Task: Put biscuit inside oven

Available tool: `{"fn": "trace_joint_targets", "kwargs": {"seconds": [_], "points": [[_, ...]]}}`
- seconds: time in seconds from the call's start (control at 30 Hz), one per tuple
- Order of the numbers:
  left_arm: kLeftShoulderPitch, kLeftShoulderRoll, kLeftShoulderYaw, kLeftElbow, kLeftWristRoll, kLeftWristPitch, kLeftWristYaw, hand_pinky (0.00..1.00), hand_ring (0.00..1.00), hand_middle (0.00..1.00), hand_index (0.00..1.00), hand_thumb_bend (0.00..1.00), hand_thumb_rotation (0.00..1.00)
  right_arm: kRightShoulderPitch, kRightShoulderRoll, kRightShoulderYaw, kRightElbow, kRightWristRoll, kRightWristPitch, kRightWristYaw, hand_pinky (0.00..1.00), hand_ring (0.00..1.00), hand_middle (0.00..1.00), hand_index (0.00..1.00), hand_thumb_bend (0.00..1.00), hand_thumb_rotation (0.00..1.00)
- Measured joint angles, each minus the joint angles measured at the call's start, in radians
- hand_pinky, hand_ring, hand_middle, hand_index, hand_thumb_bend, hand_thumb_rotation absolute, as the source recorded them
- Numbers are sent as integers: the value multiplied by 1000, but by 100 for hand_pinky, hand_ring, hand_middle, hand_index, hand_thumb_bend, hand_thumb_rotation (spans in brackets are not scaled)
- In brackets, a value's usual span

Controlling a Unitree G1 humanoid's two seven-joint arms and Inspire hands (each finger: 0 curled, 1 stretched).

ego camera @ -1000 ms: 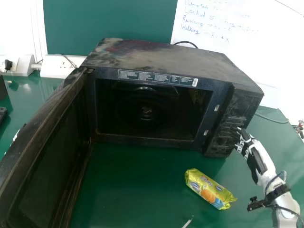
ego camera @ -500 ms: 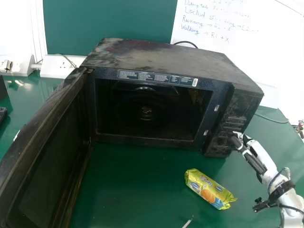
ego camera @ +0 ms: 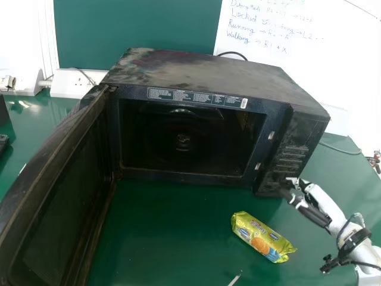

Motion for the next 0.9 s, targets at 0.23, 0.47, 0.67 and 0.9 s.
{"fn": "trace_joint_targets", "kwargs": {"seconds": [0.23, 0.47, 0.67, 0.9], "points": [[1, -3, -2, 0, 5, -8, -2, 98, 97, 99, 94, 92, 72, 6, -23, 17, 17, -35, -107, 0, 77, 83, 87, 87, 100, 33], [4, -7, -4, -2, 11, -12, -2, 98, 96, 99, 94, 92, 71, 16, -51, 31, -2, -107, -116, -3, 81, 87, 90, 88, 100, 34], [7, -12, -5, -6, 12, -13, -1, 98, 97, 99, 94, 92, 71, 22, -63, 51, -32, -159, -104, -8, 80, 86, 89, 88, 100, 36], [17, -21, -7, -15, 11, -14, -1, 97, 97, 99, 94, 92, 70, 40, -70, 68, -34, -199, -151, -17, 77, 84, 86, 85, 100, 32]]}}
